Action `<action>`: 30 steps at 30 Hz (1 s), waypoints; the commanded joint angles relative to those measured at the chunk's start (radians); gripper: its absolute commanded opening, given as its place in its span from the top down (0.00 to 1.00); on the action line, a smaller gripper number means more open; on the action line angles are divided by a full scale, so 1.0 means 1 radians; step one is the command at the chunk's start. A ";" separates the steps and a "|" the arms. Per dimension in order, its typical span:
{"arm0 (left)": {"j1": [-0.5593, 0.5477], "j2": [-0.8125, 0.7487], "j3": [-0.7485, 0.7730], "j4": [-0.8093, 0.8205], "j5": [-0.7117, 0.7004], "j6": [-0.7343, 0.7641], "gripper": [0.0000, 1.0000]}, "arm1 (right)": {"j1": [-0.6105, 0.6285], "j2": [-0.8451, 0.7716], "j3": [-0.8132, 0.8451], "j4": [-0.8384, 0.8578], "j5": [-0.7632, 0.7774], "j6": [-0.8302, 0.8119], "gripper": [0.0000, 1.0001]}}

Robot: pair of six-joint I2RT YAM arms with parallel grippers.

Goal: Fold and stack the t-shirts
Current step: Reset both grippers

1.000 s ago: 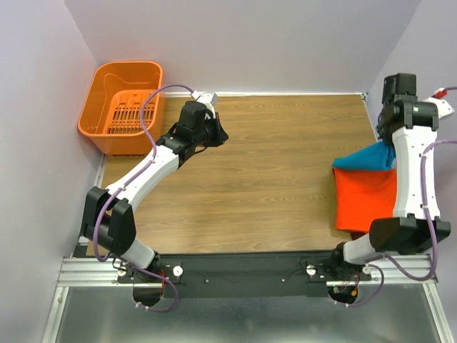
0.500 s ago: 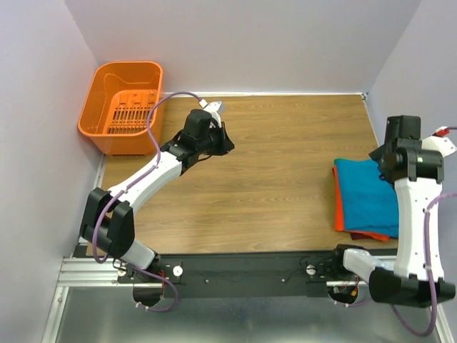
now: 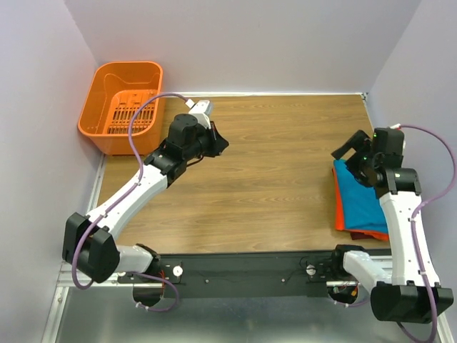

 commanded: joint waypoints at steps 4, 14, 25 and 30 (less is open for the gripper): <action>-0.001 -0.095 -0.081 0.013 -0.080 -0.004 0.99 | 0.334 0.080 -0.005 0.264 0.053 0.024 0.00; -0.001 -0.226 -0.195 0.012 -0.176 -0.014 0.96 | 0.724 0.292 -0.002 0.504 0.253 -0.008 0.00; -0.001 -0.297 -0.235 -0.002 -0.230 -0.011 0.95 | 0.741 0.341 -0.066 0.607 0.267 -0.031 0.00; -0.001 -0.298 -0.205 -0.019 -0.238 0.002 0.94 | 0.741 0.323 -0.072 0.632 0.315 -0.028 0.00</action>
